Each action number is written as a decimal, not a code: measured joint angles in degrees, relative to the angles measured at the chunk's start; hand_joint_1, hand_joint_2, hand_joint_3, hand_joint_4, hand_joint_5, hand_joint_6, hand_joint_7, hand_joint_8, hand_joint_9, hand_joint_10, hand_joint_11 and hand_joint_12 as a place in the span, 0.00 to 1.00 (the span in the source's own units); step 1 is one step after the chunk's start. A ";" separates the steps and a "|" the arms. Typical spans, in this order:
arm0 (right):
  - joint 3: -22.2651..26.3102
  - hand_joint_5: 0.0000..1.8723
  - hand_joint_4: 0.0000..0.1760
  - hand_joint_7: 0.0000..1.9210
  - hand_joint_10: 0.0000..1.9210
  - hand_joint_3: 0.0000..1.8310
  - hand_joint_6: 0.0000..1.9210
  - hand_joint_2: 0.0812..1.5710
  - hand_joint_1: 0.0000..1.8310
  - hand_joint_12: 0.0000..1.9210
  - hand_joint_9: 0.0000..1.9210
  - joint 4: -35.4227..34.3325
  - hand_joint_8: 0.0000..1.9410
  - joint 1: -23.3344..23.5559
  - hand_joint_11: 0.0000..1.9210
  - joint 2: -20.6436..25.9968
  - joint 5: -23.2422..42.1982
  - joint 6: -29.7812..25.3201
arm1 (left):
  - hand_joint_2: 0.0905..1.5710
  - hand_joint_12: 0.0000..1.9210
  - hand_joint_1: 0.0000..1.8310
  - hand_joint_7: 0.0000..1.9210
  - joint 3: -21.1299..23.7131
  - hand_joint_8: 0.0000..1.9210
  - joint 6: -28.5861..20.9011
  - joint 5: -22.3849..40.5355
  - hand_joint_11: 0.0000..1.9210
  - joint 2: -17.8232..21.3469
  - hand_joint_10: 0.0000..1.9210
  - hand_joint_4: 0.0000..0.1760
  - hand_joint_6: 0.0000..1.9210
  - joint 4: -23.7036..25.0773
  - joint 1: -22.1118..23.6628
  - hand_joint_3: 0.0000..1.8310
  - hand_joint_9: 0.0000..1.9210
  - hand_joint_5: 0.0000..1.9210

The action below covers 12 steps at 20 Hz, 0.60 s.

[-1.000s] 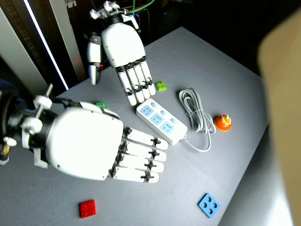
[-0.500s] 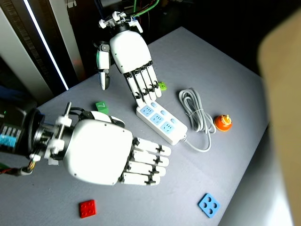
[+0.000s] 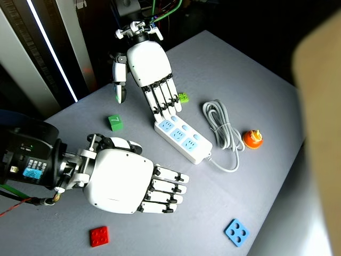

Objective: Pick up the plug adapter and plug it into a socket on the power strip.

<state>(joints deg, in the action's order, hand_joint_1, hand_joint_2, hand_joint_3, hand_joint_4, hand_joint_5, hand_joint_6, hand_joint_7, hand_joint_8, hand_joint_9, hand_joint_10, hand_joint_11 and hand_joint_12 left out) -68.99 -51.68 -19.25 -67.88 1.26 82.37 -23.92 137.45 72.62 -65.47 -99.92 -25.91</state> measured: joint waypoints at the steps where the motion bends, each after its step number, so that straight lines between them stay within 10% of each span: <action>1: -0.33 0.07 0.00 0.05 0.00 0.00 0.00 0.64 0.52 0.16 0.05 -0.02 0.00 -0.24 0.00 -0.31 -0.09 0.00 | 0.77 0.00 0.00 0.00 -0.02 0.00 0.00 -0.02 0.00 0.00 0.00 0.00 0.00 0.11 -0.11 0.00 0.00 0.00; 12: -3.41 0.11 0.00 0.09 0.00 0.00 0.01 0.64 0.53 0.23 0.08 -0.02 0.01 -1.09 0.00 -3.19 0.02 0.39 | 0.75 0.01 0.00 0.00 -1.18 0.00 0.00 -2.01 0.02 -0.44 0.00 0.00 0.00 0.52 -1.11 0.00 0.00 0.00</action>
<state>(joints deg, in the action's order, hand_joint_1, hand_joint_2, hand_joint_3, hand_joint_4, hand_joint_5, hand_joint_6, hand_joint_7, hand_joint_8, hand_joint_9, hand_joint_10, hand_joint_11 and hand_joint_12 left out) -72.40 -51.70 -20.34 -71.07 1.28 82.76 -25.10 137.45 70.61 -65.91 -99.39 -27.03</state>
